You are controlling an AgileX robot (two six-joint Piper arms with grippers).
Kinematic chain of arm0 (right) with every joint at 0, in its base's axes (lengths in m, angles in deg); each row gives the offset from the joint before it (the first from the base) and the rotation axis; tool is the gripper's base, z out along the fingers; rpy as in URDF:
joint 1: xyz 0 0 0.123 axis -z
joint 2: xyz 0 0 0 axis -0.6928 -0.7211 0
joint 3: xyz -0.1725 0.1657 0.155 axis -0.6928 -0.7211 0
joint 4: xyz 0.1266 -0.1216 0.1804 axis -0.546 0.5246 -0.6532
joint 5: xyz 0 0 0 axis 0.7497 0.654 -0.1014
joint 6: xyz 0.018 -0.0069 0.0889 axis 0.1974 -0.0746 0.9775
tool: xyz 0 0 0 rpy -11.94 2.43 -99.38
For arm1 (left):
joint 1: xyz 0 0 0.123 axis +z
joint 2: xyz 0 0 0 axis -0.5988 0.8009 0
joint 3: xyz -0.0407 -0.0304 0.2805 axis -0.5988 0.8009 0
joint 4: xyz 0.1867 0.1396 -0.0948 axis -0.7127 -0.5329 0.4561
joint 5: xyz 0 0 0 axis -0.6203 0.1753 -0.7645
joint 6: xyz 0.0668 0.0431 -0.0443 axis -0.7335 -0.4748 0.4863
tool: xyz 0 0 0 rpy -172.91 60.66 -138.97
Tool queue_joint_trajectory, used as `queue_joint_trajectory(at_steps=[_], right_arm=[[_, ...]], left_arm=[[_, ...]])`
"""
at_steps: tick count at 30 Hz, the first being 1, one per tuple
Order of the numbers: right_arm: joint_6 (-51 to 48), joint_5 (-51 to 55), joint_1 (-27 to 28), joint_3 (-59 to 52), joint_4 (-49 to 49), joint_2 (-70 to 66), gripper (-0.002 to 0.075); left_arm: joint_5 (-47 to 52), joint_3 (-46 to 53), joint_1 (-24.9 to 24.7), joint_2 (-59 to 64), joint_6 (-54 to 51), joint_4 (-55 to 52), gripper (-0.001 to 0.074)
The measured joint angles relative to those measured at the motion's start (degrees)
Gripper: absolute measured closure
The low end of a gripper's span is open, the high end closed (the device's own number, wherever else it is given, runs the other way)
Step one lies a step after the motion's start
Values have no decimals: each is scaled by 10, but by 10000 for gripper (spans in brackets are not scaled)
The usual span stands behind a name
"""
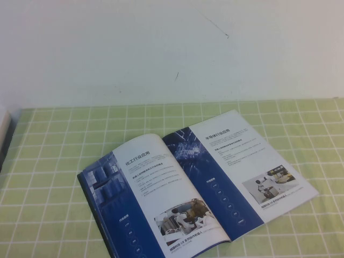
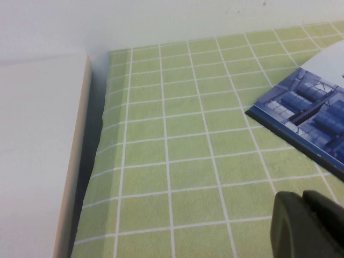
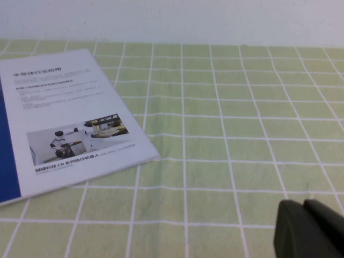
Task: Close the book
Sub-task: 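Close the open booklet and leave it lying on the table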
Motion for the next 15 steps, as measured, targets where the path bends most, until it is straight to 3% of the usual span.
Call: queue_joint_trajectory(at_steps=[15], right_arm=[[0,0,0,0,11,0,729]], left_arm=[[0,0,0,0,0,0,739]])
